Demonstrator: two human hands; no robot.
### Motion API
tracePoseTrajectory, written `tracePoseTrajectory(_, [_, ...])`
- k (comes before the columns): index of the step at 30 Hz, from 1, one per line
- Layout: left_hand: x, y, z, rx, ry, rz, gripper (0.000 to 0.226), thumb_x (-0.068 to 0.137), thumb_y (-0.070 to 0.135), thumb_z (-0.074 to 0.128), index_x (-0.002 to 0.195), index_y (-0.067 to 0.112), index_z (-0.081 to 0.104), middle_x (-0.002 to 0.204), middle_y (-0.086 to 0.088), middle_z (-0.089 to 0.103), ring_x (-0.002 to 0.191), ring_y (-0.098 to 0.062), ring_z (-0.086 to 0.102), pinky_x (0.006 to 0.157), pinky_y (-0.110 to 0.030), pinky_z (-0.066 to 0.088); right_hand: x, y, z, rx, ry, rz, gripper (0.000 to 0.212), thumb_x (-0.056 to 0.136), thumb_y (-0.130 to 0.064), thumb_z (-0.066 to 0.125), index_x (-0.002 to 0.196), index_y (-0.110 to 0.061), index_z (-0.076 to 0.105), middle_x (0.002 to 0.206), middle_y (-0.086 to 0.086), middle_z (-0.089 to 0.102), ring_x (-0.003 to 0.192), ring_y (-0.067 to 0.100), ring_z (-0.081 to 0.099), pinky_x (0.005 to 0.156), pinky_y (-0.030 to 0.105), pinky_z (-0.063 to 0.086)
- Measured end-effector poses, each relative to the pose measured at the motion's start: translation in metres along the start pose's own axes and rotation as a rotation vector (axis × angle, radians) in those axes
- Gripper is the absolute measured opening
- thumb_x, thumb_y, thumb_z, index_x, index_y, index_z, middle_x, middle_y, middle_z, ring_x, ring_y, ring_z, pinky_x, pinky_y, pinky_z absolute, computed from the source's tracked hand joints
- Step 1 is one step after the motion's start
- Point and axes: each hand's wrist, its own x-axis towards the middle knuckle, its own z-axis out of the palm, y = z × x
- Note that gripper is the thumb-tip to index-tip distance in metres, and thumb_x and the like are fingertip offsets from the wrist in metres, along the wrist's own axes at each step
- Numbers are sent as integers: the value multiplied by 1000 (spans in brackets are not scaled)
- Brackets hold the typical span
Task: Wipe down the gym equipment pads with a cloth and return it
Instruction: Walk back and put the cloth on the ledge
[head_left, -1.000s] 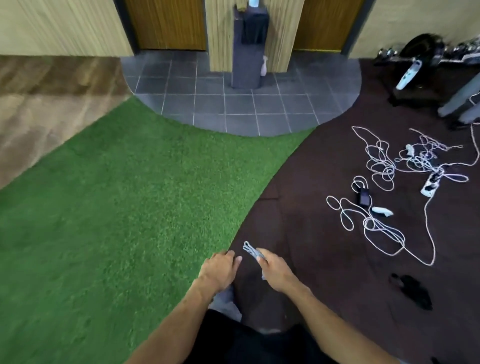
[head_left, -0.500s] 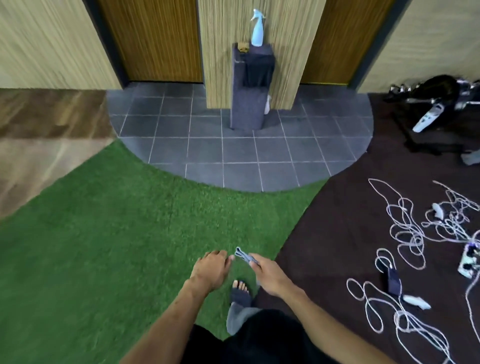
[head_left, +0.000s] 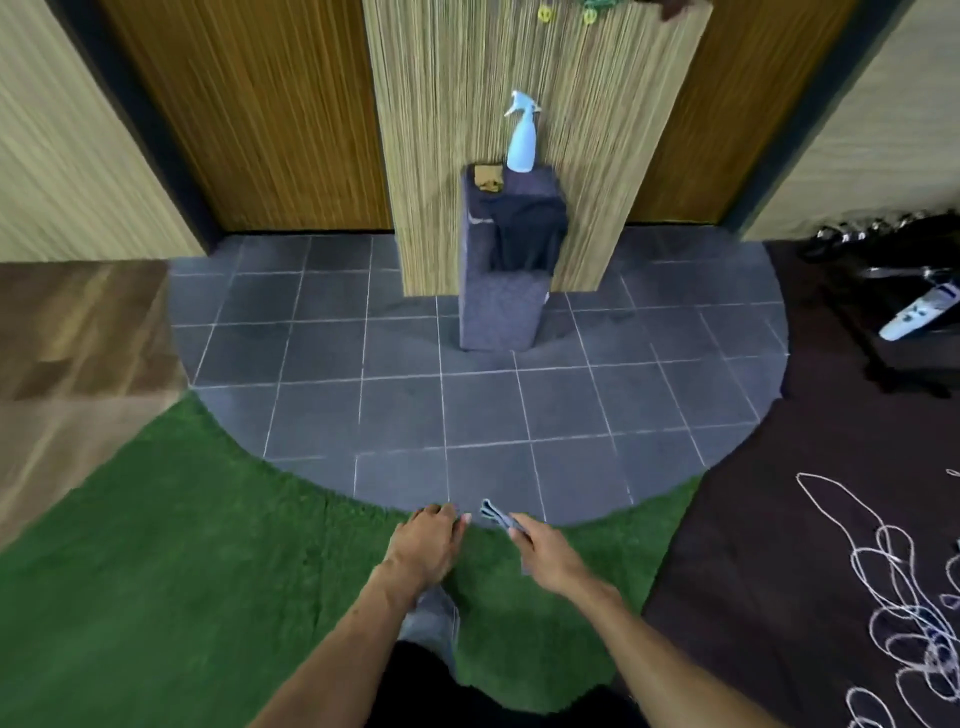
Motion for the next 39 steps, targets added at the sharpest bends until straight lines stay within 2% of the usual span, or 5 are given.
tracePoseTrajectory(15, [392, 3, -319, 15, 177, 60, 41, 104, 41, 30, 105, 10, 58, 113, -15, 64, 111, -36, 58, 94, -46, 47, 388, -177, -253, 79, 80, -100, 22, 104, -26, 37, 114, -21, 56, 84, 0, 63, 67, 14, 55, 71, 33, 43])
tracePoseTrajectory(23, [580, 34, -493, -16, 410, 38, 38, 103, 38, 32, 121, 15, 56, 120, -11, 63, 111, -35, 60, 92, -47, 48, 586, -284, -439, -55, 78, -277, 34, 104, -31, 37, 127, -13, 53, 113, 14, 67, 102, 29, 62, 81, 36, 47])
tracePoseTrajectory(29, [676, 30, -652, -77, 766, 157, 53, 102, 49, 21, 128, 17, 54, 116, -8, 65, 105, -31, 62, 87, -49, 52, 705, -417, -585, -213, 134, -572, 32, 103, -37, 37, 129, -23, 49, 73, -2, 49, 61, 15, 46, 58, 36, 38])
tracePoseTrajectory(34, [740, 9, -753, -90, 1063, 252, 40, 105, 37, 28, 123, 15, 55, 124, -5, 60, 111, -29, 58, 90, -46, 49, 768, -523, -675, -492, 206, -856, 47, 104, -32, 35, 150, -29, 27, 155, 1, 35, 141, 16, 34, 115, 37, 28])
tracePoseTrajectory(39, [803, -25, -786, -22, 1038, 191, 52, 103, 41, 26, 142, 12, 46, 147, -9, 47, 137, -28, 43, 111, -47, 38, 854, -548, -705, -1069, 208, -1171, 64, 97, -6, 50, 150, -15, 15, 159, 9, 21, 148, 27, 13, 119, 47, 23])
